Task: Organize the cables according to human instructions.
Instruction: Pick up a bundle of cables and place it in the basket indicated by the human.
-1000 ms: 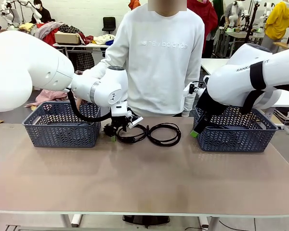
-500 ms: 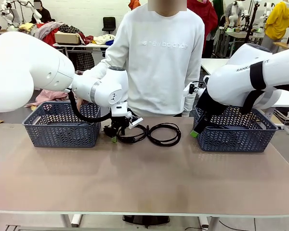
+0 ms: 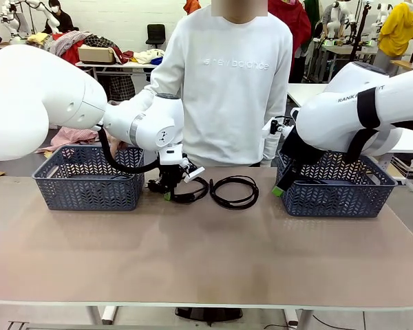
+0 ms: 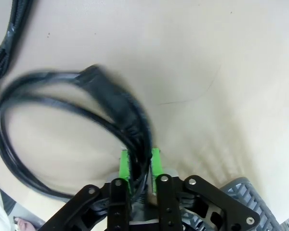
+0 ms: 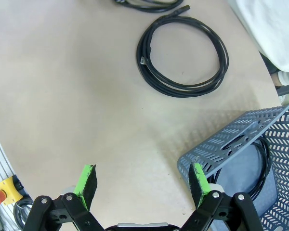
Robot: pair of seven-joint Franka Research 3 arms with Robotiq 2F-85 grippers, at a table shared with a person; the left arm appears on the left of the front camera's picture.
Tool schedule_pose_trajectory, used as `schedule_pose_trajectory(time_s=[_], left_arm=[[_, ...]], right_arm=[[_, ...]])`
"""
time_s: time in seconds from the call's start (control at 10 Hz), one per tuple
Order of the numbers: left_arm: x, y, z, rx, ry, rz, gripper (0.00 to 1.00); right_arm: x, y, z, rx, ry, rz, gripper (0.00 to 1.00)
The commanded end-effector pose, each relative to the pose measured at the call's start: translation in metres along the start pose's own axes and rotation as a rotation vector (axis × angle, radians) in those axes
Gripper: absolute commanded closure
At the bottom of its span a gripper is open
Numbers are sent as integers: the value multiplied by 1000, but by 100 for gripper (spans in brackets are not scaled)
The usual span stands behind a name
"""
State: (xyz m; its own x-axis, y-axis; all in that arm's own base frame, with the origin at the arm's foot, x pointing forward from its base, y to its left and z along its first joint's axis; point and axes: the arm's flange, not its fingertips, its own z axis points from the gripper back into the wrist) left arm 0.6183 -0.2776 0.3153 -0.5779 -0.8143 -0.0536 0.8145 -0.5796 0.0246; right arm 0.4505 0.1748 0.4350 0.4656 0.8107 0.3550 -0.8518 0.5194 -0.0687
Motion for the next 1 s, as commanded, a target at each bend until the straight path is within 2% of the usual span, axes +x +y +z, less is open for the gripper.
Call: schedule_pose_trajectory(time_s=[0.0, 0.1, 0.4, 0.6, 0.9], left_arm=[[-2, 0, -1, -14, -4, -15, 80], [-2, -1, 1, -22, -3, -21, 100], [2, -2, 17, -16, 6, -25, 100], [13, -2, 49, 23, 39, 16, 100], [28, -7, 109, 34, 37, 49, 100]], right_arm=[[2, -1, 1, -8, 3, -5, 0], [2, -1, 1, -8, 3, -5, 0], [2, -1, 1, -8, 3, -5, 0], [2, -1, 1, -8, 3, -5, 0], [2, -1, 1, -8, 3, -5, 0]])
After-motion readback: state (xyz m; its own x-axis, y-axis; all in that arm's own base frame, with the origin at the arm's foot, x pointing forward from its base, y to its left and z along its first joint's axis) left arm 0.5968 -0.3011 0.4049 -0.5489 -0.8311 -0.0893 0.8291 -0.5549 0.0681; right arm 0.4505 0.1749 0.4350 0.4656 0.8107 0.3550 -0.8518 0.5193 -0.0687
